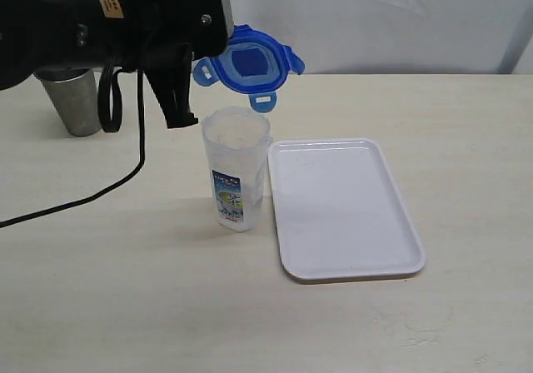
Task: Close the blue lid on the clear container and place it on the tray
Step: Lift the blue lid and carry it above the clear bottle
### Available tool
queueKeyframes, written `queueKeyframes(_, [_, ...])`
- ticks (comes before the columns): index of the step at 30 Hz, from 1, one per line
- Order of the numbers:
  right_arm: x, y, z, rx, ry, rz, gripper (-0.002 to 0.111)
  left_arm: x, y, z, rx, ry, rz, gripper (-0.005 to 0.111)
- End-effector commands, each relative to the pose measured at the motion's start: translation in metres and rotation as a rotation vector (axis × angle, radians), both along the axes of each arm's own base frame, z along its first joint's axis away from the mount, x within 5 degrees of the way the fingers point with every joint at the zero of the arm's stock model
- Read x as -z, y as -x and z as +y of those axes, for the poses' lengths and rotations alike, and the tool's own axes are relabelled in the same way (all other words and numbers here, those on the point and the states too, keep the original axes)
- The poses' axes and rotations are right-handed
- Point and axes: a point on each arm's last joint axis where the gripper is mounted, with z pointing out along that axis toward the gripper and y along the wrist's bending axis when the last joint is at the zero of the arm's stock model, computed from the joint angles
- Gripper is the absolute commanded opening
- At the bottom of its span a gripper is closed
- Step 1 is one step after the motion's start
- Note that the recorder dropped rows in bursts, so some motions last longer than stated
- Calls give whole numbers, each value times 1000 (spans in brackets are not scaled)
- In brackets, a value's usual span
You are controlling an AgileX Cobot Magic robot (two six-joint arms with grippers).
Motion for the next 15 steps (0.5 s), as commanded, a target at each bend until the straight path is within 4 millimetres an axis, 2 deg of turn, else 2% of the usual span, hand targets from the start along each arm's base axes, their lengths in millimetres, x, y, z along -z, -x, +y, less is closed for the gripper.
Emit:
queueKeyframes(1, [1, 0, 0, 4, -6, 0, 5, -12, -1, -2, 1, 59, -95, 0])
queueKeyframes(4, [1, 0, 0, 4, -6, 0, 5, -13, -5, -5, -3, 89, -140, 0])
queueKeyframes(11, [1, 0, 0, 4, -6, 0, 5, 21, -23, -17, 29, -19, -152, 0])
queueKeyframes(15, [1, 0, 0, 4, -6, 0, 5, 24, -27, -19, 27, -10, -186, 0])
